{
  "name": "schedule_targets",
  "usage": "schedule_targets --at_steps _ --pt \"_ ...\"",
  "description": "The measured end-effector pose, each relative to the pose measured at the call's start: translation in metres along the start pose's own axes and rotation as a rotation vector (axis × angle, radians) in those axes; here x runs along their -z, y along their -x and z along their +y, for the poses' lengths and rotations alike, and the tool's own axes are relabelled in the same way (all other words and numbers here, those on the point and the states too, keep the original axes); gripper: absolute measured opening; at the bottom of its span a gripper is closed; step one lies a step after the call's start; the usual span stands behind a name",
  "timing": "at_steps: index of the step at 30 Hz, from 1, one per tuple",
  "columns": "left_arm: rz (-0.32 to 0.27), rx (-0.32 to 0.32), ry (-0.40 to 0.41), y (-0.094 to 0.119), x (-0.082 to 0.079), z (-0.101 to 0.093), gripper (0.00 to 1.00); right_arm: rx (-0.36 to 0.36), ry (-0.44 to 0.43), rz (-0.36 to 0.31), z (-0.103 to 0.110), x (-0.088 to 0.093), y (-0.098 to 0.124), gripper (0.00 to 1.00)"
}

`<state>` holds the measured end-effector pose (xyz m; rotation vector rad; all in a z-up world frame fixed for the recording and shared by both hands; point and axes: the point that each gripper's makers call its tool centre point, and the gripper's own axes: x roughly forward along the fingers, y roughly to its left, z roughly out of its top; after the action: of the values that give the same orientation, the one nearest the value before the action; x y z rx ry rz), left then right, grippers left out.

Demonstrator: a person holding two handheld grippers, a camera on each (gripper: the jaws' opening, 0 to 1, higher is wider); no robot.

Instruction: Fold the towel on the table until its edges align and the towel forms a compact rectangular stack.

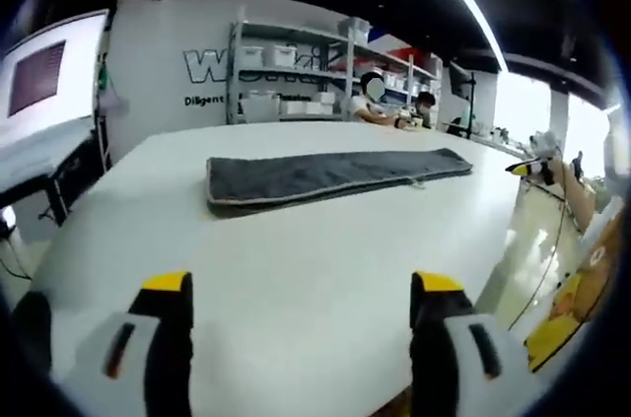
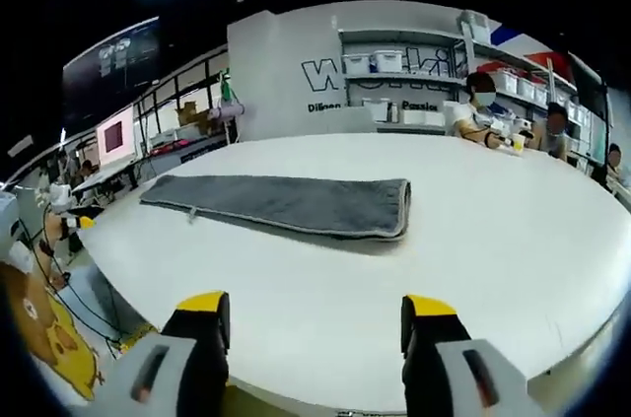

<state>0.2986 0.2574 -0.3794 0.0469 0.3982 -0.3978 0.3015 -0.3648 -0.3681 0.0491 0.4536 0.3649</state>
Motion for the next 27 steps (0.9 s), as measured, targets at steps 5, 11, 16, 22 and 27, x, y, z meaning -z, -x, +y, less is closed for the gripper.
schedule_targets --at_steps 5,11,16,22,27 --pt "0.013 -0.018 0.017 0.003 0.005 -0.001 0.99 -0.015 -0.021 0.001 0.006 0.004 -0.003 0.84" --pt "0.054 -0.089 0.008 0.015 0.017 0.005 0.99 -0.03 0.0 0.031 0.014 0.009 -0.009 0.96" --pt "0.051 -0.115 0.013 0.025 0.02 0.005 0.99 -0.067 -0.024 0.023 0.024 0.006 -0.012 0.99" --pt "0.002 -0.134 0.026 0.029 0.014 0.005 0.99 -0.058 -0.028 0.03 0.024 0.003 -0.014 0.99" --pt "-0.006 -0.137 0.065 0.029 0.022 0.011 0.99 -0.045 -0.069 0.027 0.02 0.002 -0.015 0.99"
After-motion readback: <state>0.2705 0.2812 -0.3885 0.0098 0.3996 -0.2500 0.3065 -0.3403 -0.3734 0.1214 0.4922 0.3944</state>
